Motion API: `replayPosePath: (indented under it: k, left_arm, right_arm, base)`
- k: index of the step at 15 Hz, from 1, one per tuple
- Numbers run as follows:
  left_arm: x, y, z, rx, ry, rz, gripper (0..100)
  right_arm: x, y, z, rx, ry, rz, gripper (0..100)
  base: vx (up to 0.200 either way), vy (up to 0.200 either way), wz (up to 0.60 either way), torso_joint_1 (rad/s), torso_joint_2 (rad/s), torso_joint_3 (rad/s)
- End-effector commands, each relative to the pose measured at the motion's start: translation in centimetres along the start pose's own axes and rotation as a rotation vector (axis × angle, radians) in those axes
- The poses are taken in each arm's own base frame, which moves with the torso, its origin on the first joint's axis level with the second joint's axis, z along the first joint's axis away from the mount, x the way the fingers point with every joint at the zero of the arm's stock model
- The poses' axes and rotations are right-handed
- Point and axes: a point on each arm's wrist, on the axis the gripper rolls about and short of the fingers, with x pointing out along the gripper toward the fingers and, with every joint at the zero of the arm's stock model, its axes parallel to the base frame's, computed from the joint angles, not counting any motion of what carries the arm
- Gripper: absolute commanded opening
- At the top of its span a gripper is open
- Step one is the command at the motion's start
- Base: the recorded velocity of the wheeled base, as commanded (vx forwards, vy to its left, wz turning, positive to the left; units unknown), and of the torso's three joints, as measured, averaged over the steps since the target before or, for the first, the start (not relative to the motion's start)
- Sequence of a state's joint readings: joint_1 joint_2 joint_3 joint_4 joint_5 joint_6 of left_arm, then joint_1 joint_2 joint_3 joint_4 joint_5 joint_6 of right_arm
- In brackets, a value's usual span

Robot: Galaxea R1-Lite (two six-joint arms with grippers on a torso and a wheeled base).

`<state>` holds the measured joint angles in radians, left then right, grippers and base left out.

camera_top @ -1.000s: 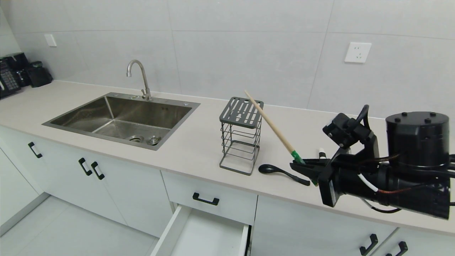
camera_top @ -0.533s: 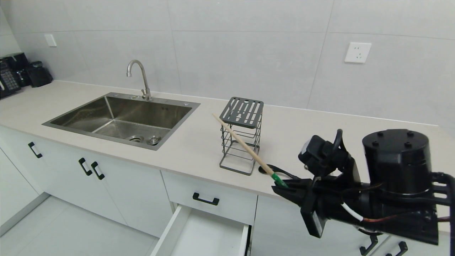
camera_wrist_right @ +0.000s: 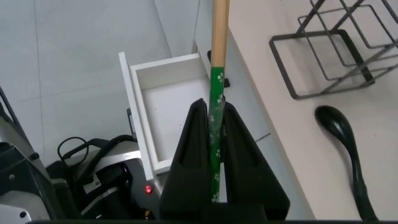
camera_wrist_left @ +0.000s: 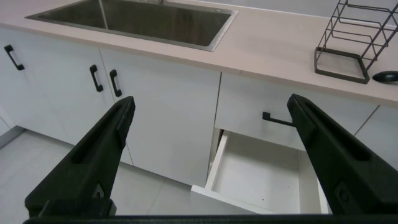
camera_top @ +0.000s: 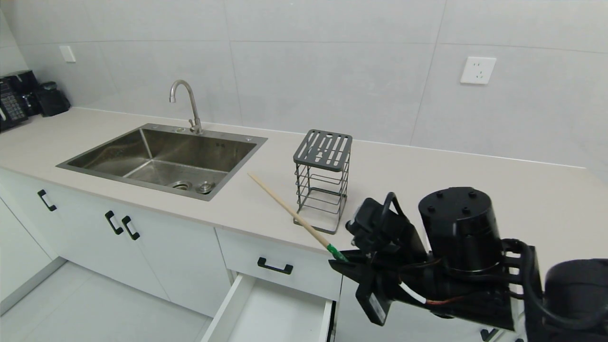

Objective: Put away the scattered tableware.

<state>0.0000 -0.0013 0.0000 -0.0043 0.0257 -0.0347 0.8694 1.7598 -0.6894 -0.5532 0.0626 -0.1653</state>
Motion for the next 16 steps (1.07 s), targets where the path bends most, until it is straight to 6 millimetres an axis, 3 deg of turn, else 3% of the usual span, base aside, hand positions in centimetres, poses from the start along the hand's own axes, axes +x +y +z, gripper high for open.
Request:
replayPosePath:
  k: [1, 11, 14, 16]
  left_arm:
    - [0.0, 0.0, 0.0, -0.001, 0.001, 0.0, 100]
    - [0.0, 0.0, 0.0, -0.001, 0.001, 0.0, 100]
    - [0.0, 0.0, 0.0, -0.001, 0.001, 0.0, 100]
    - [0.0, 0.0, 0.0, -0.001, 0.001, 0.0, 100]
  right_arm:
    - [2.5, 0.6, -0.5, -0.009, 0.041, 0.026, 0]
    - [3.1, 1.5, -0.8, 0.064, 0.057, 0.046, 0]
    - [5.5, 3.0, -0.2, 0.14, 0.059, 0.046, 0]
    - [6.9, 3.0, 0.6, 0.146, 0.037, 0.044, 0]
  base:
    - [0.0, 0.0, 0.0, 0.0, 0.0, 0.0]
    - [0.0, 0.0, 0.0, 0.0, 0.0, 0.0]
    - [0.0, 0.0, 0.0, 0.0, 0.0, 0.0]
    - [0.0, 0.0, 0.0, 0.0, 0.0, 0.0]
